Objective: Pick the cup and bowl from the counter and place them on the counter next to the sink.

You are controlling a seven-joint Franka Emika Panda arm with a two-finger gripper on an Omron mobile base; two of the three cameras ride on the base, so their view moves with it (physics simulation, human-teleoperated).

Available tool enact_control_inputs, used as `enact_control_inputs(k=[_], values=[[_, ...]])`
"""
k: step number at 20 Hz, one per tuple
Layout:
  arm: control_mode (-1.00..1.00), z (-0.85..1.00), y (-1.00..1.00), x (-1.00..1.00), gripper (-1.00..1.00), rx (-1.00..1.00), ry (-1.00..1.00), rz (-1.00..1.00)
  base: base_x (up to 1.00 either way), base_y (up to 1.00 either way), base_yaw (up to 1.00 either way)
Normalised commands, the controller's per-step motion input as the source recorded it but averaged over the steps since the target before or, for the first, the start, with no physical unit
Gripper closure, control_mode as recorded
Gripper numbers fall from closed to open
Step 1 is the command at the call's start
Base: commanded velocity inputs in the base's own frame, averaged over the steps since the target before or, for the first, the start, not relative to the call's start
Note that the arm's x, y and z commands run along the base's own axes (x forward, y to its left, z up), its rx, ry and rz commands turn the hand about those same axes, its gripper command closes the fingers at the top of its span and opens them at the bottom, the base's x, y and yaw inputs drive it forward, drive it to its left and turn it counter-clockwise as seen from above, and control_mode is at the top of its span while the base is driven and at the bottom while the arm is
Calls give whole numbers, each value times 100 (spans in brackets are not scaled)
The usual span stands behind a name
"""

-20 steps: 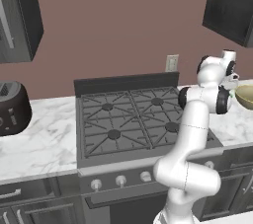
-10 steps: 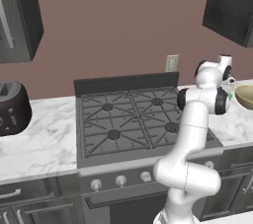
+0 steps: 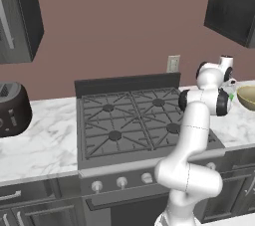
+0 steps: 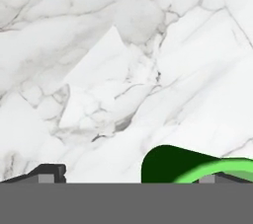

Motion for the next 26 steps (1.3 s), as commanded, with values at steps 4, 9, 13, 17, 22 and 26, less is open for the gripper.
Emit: enact_control_inputs(k=[4,9,13,17,22,26], values=[[-100,0,0,0,100,0,0,0,0,0,0],[-100,0,0,0,100,0,0,0,0,0,0],[-100,0,0,0,100,0,0,0,0,0,0],[-100,3,5,-16,100,0,-9,0,0,0,0],[-100,10,38,-16,100,0,-11,0,0,0,0],[-100,1,78,-8,100,0,-8,0,0,0,0]])
